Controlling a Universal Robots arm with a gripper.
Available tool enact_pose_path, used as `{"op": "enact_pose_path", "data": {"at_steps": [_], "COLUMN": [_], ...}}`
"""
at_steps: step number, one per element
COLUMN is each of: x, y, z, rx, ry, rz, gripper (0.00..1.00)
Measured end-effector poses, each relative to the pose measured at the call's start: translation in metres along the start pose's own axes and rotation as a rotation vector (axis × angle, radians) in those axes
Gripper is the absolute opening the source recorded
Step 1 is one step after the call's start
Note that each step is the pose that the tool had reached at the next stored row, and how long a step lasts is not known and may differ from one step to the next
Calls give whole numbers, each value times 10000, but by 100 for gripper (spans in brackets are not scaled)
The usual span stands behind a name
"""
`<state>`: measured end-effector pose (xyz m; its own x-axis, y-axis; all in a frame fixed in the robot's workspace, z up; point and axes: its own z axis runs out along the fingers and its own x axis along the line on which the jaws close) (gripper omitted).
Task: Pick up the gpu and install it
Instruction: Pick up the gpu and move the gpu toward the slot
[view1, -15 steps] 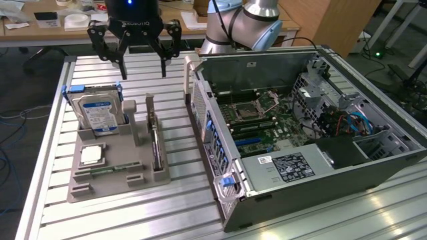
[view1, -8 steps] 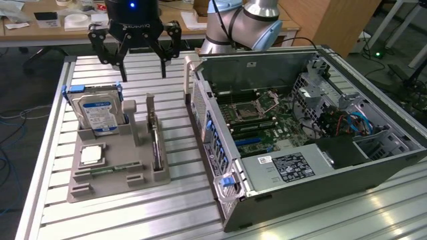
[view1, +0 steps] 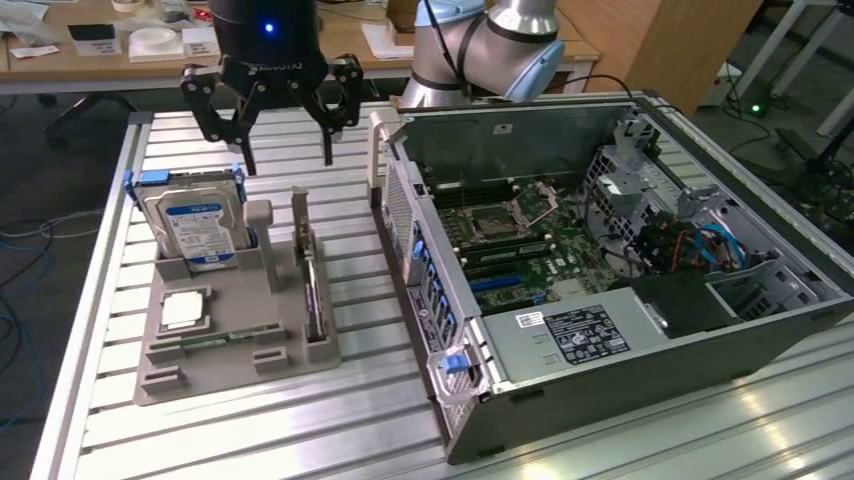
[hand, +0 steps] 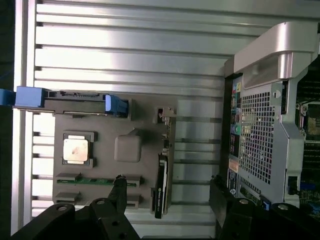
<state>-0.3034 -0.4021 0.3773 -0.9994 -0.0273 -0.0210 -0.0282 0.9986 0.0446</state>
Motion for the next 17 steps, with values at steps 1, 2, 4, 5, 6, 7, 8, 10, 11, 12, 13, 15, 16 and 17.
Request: {"op": "enact_pose_path", "data": {"at_steps": [1,2,4,5,6,7,8,10,11,12,13,15,16,17], "x": [1,1,2,2,1,1,2,3,3,3,3,5,5,5], "y": [-4,-5,-7,-8,-9,-9,-9,-10,-10,-11,-12,-15,-17,-19], "z": [18,36,72,85,89,95,100,115,124,138,156,192,210,229], "rx": [0,0,2,26,85,158,232,351,393,417,419,420,419,419], "ry": [0,0,1,3,6,6,7,9,12,15,16,16,16,15], "rz": [-1,-1,0,-4,-11,-17,-20,-38,-64,-88,-101,-103,-103,-103], "gripper": [76,76,76,76,76,76,76,76,76,76,76,76,76,76]}}
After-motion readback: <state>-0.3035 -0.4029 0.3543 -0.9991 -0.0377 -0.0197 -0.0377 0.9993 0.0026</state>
